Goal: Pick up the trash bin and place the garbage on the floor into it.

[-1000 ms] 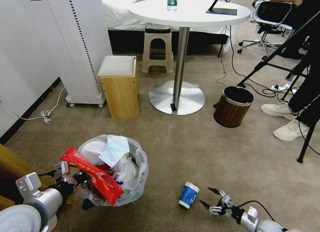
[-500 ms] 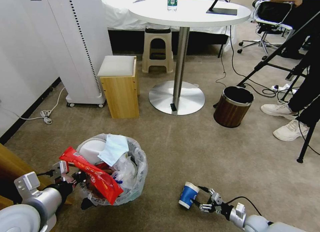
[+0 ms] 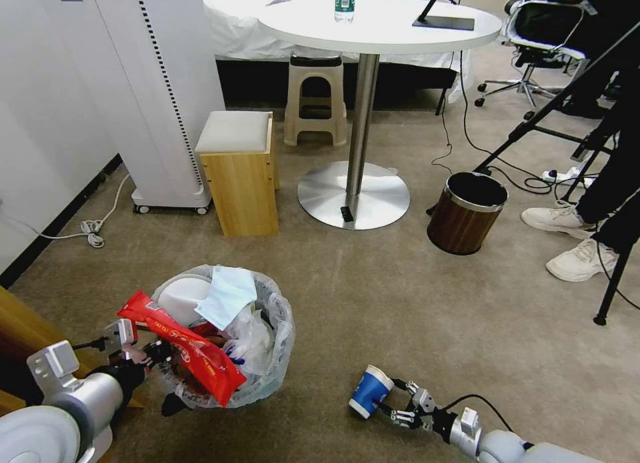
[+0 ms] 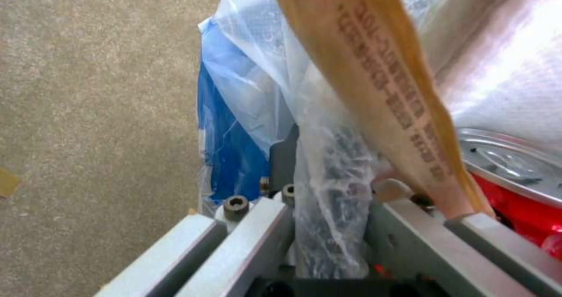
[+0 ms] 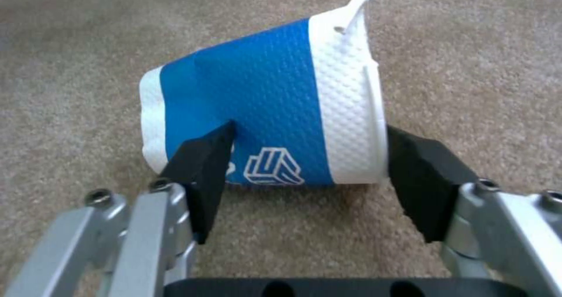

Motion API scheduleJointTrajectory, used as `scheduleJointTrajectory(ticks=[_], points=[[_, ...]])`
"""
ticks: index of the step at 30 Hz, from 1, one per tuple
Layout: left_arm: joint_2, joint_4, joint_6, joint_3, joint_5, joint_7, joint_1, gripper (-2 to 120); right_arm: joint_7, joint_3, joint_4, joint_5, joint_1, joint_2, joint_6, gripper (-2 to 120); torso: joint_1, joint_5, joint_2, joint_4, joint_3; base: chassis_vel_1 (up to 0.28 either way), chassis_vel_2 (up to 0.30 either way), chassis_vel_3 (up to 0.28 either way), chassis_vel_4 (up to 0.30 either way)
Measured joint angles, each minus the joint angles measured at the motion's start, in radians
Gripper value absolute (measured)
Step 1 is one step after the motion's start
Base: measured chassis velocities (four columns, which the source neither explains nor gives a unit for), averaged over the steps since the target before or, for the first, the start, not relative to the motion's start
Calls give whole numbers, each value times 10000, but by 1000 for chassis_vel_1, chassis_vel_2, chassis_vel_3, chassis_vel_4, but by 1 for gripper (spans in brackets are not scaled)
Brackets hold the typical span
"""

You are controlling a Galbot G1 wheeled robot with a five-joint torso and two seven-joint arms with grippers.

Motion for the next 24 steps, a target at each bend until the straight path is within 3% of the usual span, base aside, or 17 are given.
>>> scheduleJointTrajectory(ticks=[4, 10, 17, 24], points=[[-41, -8, -4, -3, 15, -1, 12, 0, 33, -12, 51, -63, 42, -19, 45, 55, 0, 0, 0, 1, 0, 0, 0, 0, 0], [-95, -14, -19, 48, 63, -4, -33, 0, 158, -11, 252, -179, 74, -101, 102, 35, -1, 0, 0, 1, 0, 0, 0, 0, 0], [-168, -88, -23, 56, 85, -18, -3, 0, 154, 28, 302, -292, 83, -191, 204, 4, 0, 1, 0, 0, 0, 0, 0, 0, 0], [-201, -147, -24, 61, 120, -18, 12, 0, 130, 60, 362, -298, 84, -234, 326, 0, 0, 0, -1, 0, 0, 0, 0, 0, 0]])
